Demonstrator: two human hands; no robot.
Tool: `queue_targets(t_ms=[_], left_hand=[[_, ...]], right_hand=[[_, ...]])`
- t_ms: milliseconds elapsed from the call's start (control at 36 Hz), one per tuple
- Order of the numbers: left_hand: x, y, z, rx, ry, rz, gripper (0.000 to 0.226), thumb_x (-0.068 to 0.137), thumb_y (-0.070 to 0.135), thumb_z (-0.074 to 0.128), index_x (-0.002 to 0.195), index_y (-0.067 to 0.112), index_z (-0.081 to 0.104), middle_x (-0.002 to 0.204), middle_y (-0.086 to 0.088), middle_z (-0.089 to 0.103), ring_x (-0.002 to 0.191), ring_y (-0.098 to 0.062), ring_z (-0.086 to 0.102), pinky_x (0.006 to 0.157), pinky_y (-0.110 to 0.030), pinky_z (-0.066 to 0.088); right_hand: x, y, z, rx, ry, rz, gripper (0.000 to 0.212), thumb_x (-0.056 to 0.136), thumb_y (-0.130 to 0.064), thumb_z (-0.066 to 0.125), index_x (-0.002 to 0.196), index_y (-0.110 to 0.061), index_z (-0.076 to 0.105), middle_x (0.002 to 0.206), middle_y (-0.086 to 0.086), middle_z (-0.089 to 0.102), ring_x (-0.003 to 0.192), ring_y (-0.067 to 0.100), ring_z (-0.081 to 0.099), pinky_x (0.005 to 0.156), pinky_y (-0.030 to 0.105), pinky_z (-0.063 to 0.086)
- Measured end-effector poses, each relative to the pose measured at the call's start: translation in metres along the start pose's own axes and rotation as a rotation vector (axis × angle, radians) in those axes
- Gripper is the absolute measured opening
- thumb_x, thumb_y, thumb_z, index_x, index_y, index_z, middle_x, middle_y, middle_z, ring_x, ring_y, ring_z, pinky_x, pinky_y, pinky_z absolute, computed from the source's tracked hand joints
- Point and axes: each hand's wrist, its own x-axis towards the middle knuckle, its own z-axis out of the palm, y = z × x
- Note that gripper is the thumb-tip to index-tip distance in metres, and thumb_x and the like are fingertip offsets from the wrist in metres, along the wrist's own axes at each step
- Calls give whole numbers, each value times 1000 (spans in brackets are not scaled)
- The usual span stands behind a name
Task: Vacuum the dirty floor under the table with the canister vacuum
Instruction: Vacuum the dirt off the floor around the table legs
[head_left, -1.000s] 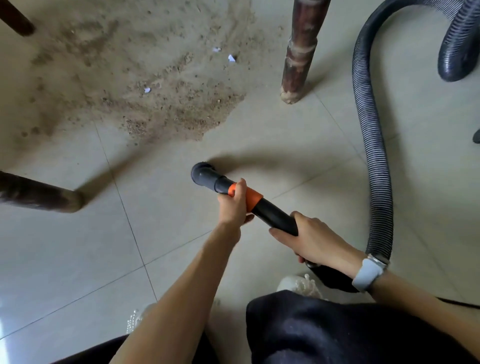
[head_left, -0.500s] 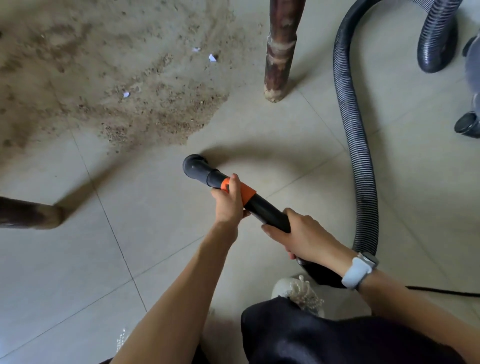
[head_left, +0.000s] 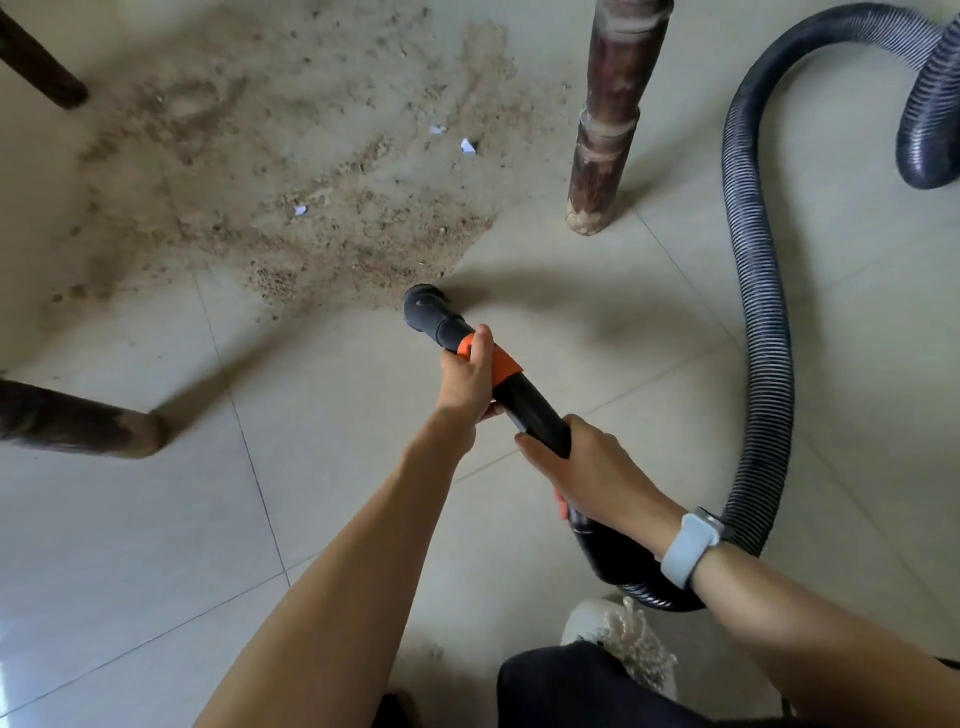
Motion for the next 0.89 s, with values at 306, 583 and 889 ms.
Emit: queue_targets(t_ms=[306,583,889], left_hand=[[27,10,-41,-28,59,19,43,96,50,42,121,15,40,125,-15,54,108,-28,60,71,-36,55],[32,10,-67,24,44,-39,38,98,48,39,117,15,39,104,-8,54,74,-16,58,56,-29,50],[40,21,-123,0,89,-82,47,97,49,37,126,12,41,104,-9,57,71,-17,59,48,-27,48]], right_hand=[[23,-30,26,-88,35,-70,39,90,-55,49,91,-16,47,64,4,62,57,22,65,53,29,49],[30,-39,42,-143,6,-46,44,87,-61,49,92,-17,46,71,6,66,62,25,68,67,41,57],[40,-86,66,-157,-110,-108,42,89,-56,51,95,-15,46,69,7,67,54,22,68,63,38,58]])
